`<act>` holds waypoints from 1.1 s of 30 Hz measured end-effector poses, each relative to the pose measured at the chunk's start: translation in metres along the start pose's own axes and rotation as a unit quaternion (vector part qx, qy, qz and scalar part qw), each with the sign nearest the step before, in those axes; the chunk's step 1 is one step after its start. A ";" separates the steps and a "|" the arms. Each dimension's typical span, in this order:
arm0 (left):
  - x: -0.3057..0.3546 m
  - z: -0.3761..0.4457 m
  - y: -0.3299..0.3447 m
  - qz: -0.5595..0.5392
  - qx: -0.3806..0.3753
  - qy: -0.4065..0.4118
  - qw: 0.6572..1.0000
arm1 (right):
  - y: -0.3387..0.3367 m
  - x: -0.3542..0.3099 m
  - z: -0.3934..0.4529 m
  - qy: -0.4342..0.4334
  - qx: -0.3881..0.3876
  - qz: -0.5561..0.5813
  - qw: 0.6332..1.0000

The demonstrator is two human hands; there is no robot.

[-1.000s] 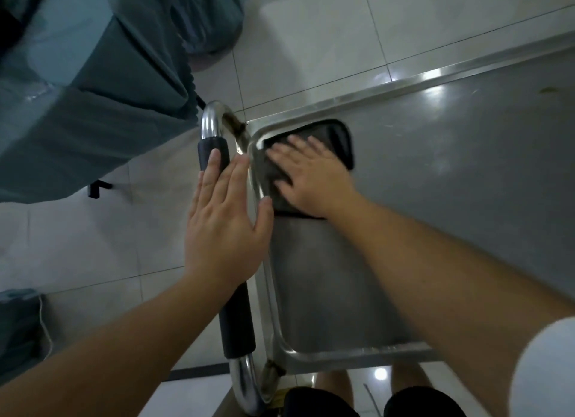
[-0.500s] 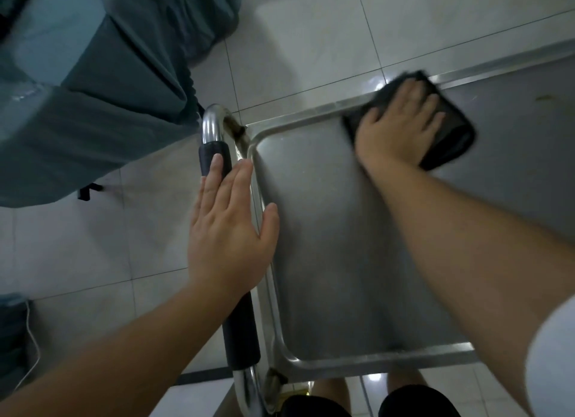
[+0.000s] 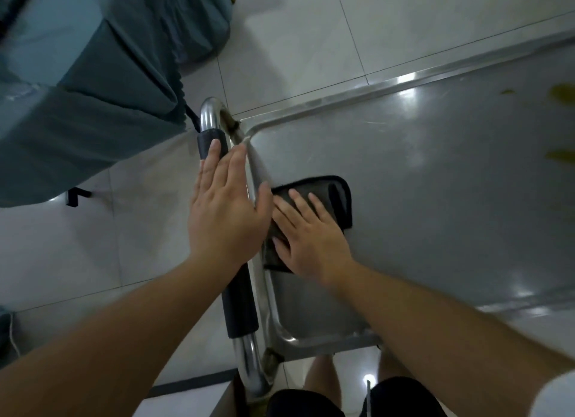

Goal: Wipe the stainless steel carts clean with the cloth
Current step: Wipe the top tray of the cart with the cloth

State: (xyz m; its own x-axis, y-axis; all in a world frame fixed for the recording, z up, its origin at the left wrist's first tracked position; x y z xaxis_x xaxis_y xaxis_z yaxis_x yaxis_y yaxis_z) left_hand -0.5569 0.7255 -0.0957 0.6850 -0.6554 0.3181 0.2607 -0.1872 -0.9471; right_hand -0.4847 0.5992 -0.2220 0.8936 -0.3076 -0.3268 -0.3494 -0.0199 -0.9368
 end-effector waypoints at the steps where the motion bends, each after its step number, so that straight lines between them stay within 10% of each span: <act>1: 0.000 0.000 0.000 -0.001 -0.004 0.001 1.000 | 0.004 0.000 -0.025 -0.008 0.002 -0.007 1.000; 11: 0.003 -0.002 -0.005 -0.005 -0.017 0.007 1.000 | 0.008 0.051 -0.189 -0.010 -0.036 -0.038 0.999; 16: 0.003 -0.003 -0.004 -0.002 -0.025 0.016 1.000 | -0.024 0.116 -0.201 0.187 0.010 -0.052 0.981; 20: 0.005 -0.002 -0.005 0.019 -0.031 0.030 0.999 | -0.039 0.149 -0.192 0.442 0.019 -0.009 0.897; 33: 0.069 -0.028 0.001 0.188 -0.147 0.187 0.953 | -0.054 0.165 -0.190 0.397 -0.100 0.045 0.911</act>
State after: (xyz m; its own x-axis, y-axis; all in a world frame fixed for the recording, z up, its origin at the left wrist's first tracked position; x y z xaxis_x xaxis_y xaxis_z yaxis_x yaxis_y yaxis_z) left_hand -0.5287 0.6593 -0.0756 0.3873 -0.9214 -0.0313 -0.1951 -0.0487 -0.9796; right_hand -0.3722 0.3691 -0.2016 0.4004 -0.9067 -0.1324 -0.5266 -0.1094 -0.8431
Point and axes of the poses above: each hand's wrist, its own z-axis towards the middle knuckle, its own y-axis out of the palm, x = y × z, the point moved 3 cm from there along z, towards the middle knuckle, and after that the axes turned 2 degrees about x, right-handed, at the moved point
